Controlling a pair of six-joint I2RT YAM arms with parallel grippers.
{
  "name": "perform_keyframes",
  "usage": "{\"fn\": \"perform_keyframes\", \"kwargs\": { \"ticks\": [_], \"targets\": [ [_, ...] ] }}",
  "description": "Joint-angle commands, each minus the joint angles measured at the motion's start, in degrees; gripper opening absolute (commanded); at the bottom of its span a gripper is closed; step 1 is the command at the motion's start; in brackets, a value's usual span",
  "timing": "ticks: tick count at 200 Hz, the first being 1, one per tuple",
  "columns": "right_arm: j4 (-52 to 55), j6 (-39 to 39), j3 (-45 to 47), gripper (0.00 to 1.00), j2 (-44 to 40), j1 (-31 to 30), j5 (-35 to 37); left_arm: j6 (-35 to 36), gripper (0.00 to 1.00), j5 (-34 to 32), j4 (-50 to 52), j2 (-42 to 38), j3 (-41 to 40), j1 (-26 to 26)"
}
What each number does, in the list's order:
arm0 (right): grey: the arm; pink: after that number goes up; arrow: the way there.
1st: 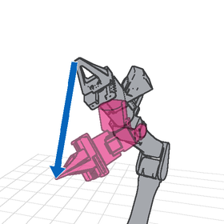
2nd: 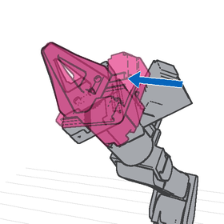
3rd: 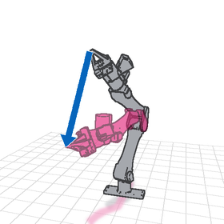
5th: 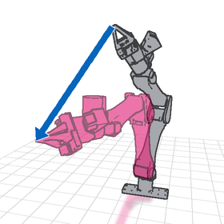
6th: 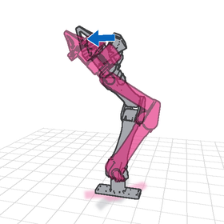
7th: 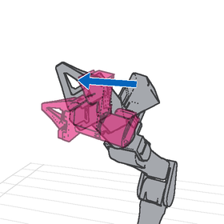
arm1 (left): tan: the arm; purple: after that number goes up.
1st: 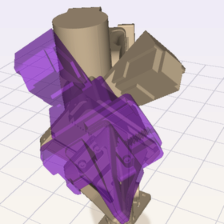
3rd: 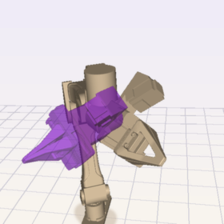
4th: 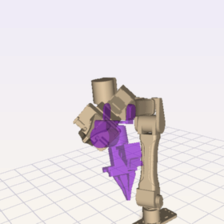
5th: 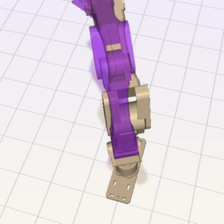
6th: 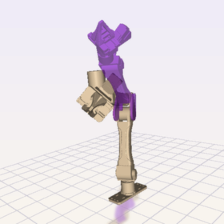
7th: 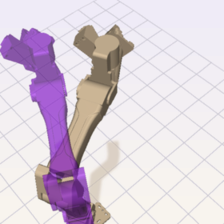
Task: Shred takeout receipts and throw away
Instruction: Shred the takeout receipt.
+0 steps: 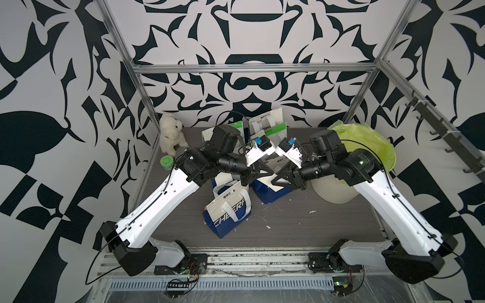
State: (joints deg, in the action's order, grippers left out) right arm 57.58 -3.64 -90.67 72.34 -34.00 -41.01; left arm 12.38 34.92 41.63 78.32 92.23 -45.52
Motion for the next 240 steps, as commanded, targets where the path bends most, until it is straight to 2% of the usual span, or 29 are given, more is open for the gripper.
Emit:
{"fn": "perform_keyframes", "kwargs": {
  "ticks": [1, 14, 21, 60, 107, 150, 189, 240],
  "targets": [
    [-5.6, 1.7, 1.4, 0.54, -3.7, -0.3, 3.8, -1.9, 0.00, 0.6, -3.6, -2.6, -2.8, 0.2],
    [-8.6, 2.9, 3.4, 0.66, -5.3, -0.2, 5.0, -3.3, 0.00, 0.7, -6.6, -4.5, -5.3, 0.2],
    [-10.2, 3.7, 4.3, 0.69, -6.1, -0.2, 5.1, -4.2, 0.00, 0.8, -8.6, -4.8, -7.0, 0.2],
    [-17.2, 5.8, 7.9, 0.69, -8.2, -0.1, 2.2, -8.6, 0.00, 1.2, -18.8, -12.0, -15.0, 0.2],
    [-26.4, 10.0, 11.2, 0.57, -8.4, -0.1, -5.8, -12.4, 0.00, 1.3, -24.7, -15.1, -19.6, 0.2],
    [-32.4, 14.1, 12.8, 0.37, -8.5, -0.1, -9.2, -13.3, 0.00, 1.0, -26.0, -15.3, -20.3, 0.2],
    [-33.6, 14.8, 12.8, 0.22, -8.9, -0.1, -9.8, -14.1, 0.00, 0.4, -28.4, -16.2, -21.9, 0.2],
    [-35.1, 15.3, 13.5, 0.15, -10.1, -0.1, -9.6, -14.8, 0.00, 0.3, -29.3, -16.8, -23.0, 0.2]
  ]
}}
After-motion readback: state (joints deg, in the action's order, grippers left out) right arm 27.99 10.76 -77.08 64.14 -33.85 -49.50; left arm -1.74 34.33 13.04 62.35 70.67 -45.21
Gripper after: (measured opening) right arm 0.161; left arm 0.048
